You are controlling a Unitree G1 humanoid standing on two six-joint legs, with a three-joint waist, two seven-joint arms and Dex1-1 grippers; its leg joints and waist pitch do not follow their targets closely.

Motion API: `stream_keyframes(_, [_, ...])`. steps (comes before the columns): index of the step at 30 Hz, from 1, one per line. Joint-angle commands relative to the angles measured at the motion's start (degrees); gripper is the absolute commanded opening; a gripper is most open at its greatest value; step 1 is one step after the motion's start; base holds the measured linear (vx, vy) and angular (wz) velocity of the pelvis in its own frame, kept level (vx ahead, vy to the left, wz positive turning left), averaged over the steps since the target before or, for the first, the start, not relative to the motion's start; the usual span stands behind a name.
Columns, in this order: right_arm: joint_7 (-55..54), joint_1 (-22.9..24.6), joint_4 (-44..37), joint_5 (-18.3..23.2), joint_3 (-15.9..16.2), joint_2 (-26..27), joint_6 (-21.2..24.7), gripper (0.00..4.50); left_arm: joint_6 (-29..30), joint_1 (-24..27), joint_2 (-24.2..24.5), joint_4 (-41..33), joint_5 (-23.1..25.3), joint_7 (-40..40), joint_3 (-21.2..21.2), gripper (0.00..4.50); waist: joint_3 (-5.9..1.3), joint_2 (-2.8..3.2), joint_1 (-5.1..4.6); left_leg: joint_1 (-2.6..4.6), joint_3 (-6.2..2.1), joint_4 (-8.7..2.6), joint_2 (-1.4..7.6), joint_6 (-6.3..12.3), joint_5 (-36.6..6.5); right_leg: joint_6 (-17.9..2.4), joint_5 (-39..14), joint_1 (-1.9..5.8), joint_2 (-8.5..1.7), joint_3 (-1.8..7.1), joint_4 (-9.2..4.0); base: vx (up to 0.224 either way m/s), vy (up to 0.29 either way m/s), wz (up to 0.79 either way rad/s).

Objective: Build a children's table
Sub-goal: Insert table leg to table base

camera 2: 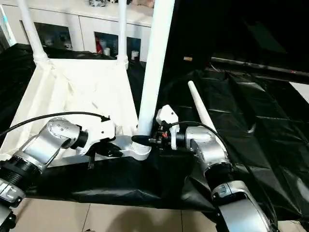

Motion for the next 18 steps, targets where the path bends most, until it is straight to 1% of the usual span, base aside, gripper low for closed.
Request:
stream_keyframes(1, [-6.10,3.09,7.72,-4.72,1.40,-0.59,2.08,1.89,-1.60,-1.27,-1.31,-0.82,0.00,-2.23,-1.38,0.00,-1.58,1.58,-0.37,1.30,-2.11,-4.91,3.12,-2.33,-32.32,-5.99,-36.60,0.07,-5.22,3.04,-5.92,0.000,0.000,0.00])
stream_keyframes(2, [-7.36,2.94,8.16,-4.82,1.09,-0.40,1.82,1.88,-1.42,-1.35,-1.46,-0.65,0.06,-1.84,-1.26,0.00,-1.38,1.54,-0.56,1.40,-2.28,-4.86,3.01,-2.40,-33.47,-5.07,-39.19,-0.01,-5.28,2.74,-6.27,0.000,0.000,0.00])
stream_keyframes(3, [-11.62,2.32,9.74,-5.48,0.47,0.12,1.39,1.88,-0.04,-1.77,-2.10,-0.09,0.08,-0.46,-0.68,0.00,-1.18,1.45,-0.78,1.75,-2.47,-4.68,2.85,-2.43,-34.92,-3.55,-42.91,-0.17,-5.33,2.21,-6.97,0.000,0.000,0.00])
stream_keyframes(4, [-13.33,2.10,10.34,-5.71,0.23,0.35,1.27,1.88,0.42,-1.96,-2.38,0.17,0.09,0.16,-0.42,0.00,-0.91,1.59,-0.99,2.27,-2.50,-4.41,2.74,-2.58,-36.21,-2.80,-45.09,-0.64,-5.30,1.74,-7.54,-0.051,0.003,-0.08])
stream_keyframes(5, [-19.58,1.26,12.47,-6.41,-0.73,1.29,0.92,1.88,2.14,-2.87,-3.55,1.46,0.27,2.89,0.65,0.00,-0.72,1.45,-1.56,2.84,-2.77,-3.94,2.44,-2.69,-37.87,-0.65,-48.65,-0.58,-5.11,0.13,-8.79,-0.082,0.013,-0.10])
stream_keyframes(6, [-23.32,0.75,13.65,-6.35,-1.61,2.14,0.96,1.88,3.25,-3.82,-4.59,2.97,0.59,5.60,1.56,0.00,-0.50,2.71,-2.20,3.98,-3.18,-4.05,2.83,-3.08,-42.01,-0.18,-47.52,-0.45,-4.46,-2.34,-9.72,-0.059,0.012,-0.07])
stream_keyframes(7, [-23.32,0.75,13.65,-6.35,-1.61,2.14,0.96,1.88,3.25,-3.82,-4.59,2.97,0.59,5.60,1.56,0.00,-0.38,4.24,-2.73,0.91,-4.04,-7.61,4.67,-4.11,-49.23,-1.45,-37.48,3.40,-2.95,-3.78,-5.47,-0.085,0.030,-0.11])
stream_keyframes(8, [-24.04,0.63,13.88,-6.29,-1.81,2.36,0.96,1.88,3.44,-4.05,-4.84,3.36,0.66,6.24,1.77,0.00,-0.86,4.41,-1.81,-3.28,-4.23,-10.54,5.89,-4.74,-52.81,-3.46,-24.81,7.41,-2.62,-1.73,3.64,-0.054,0.020,-0.08])
stream_keyframes(9, [-27.21,0.14,14.85,-6.08,-2.69,3.33,0.90,1.88,4.36,-5.08,-5.92,5.06,0.98,8.98,2.67,0.00,-0.55,4.83,0.38,-3.34,-0.96,-12.60,4.31,-4.91,-55.83,-4.21,-10.89,4.56,-0.03,-1.63,6.18,-0.138,0.013,0.01])
stream_keyframes(10, [-29.48,-0.22,15.52,-6.03,-3.30,4.03,0.83,1.88,5.11,-5.78,-6.68,6.26,1.19,10.82,3.29,0.00,-1.18,2.91,-0.52,-1.13,-1.08,-11.87,4.21,-3.45,-52.57,-4.29,-14.09,3.78,-0.99,0.54,5.88,-0.054,-0.069,0.10])
stream_keyframes(11, [-36.34,-1.28,17.35,-5.17,-5.16,6.56,1.34,1.88,7.96,-7.90,-9.32,9.56,1.41,16.86,5.19,0.00,-1.47,-0.79,0.08,2.40,-1.85,-4.42,2.08,-4.76,-36.51,-3.88,-41.64,-0.73,-6.95,3.84,-3.00,-0.090,-0.110,-0.10])
stream_keyframes(12, [-43.94,-2.41,19.36,-4.19,-7.02,9.58,2.13,1.88,10.93,-10.27,-12.31,13.18,1.83,23.45,6.94,0.00,-2.02,-0.61,1.07,0.14,-2.40,0.60,1.42,-2.34,-15.13,-2.97,-51.56,0.89,-10.95,5.10,-5.81,-0.006,-0.103,-0.20])
stream_keyframes(13, [-46.56,-2.79,20.10,-3.72,-7.60,10.76,2.45,1.88,11.61,-11.01,-13.35,14.35,2.19,25.42,7.23,0.00,-1.67,0.38,1.80,-2.78,-2.70,-2.36,1.93,-2.94,-6.34,-2.95,-46.01,2.94,-9.06,3.38,-4.62,-0.025,-0.047,-0.43])
stream_keyframes(14, [-47.53,-2.93,20.38,-3.55,-7.81,11.20,2.57,1.88,11.87,-11.29,-13.73,14.79,2.33,26.16,7.34,0.00,-1.91,0.76,1.93,-2.76,-2.37,-3.58,2.19,-3.76,-6.68,-3.36,-41.22,2.84,-7.32,2.67,-4.22,-0.005,-0.014,-0.35])
stream_keyframes(15, [-49.47,-3.27,21.09,-3.19,-8.13,12.08,2.67,1.88,12.20,-11.80,-14.50,15.63,2.77,27.40,7.48,0.00,-2.07,1.37,1.51,-2.70,-2.63,-4.69,2.61,-5.28,-11.05,-4.14,-32.73,2.76,-5.79,1.95,-2.94,-0.005,-0.014,-0.35])
stream_keyframes(16, [-51.44,-3.59,21.73,-2.69,-8.60,13.02,2.89,1.88,12.58,-12.38,-15.47,16.76,2.89,29.50,8.03,0.00,-2.01,1.56,1.45,-2.20,-2.55,-4.98,2.74,-5.54,-14.44,-4.63,-31.12,2.36,-5.58,2.05,-3.03,0.000,0.000,0.00])
stream_keyframes(17, [-52.01,-3.68,21.92,-2.55,-8.74,13.29,2.95,1.88,12.69,-12.54,-15.76,17.09,2.92,30.12,8.19,0.00,-1.88,1.83,1.31,-1.02,-2.26,-4.91,2.94,-5.65,-19.77,-5.76,-30.94,1.53,-5.62,2.48,-3.54,0.000,0.000,0.00])
stream_keyframes(18, [-55.13,-4.29,23.11,-1.82,-9.35,14.83,3.12,1.88,13.45,-13.24,-17.53,18.63,3.02,33.76,9.13,0.00,-1.84,1.56,1.28,-0.88,-2.11,-4.96,2.75,-5.10,-20.92,-6.02,-30.89,1.80,-5.61,2.55,-3.72,0.000,0.000,0.00])
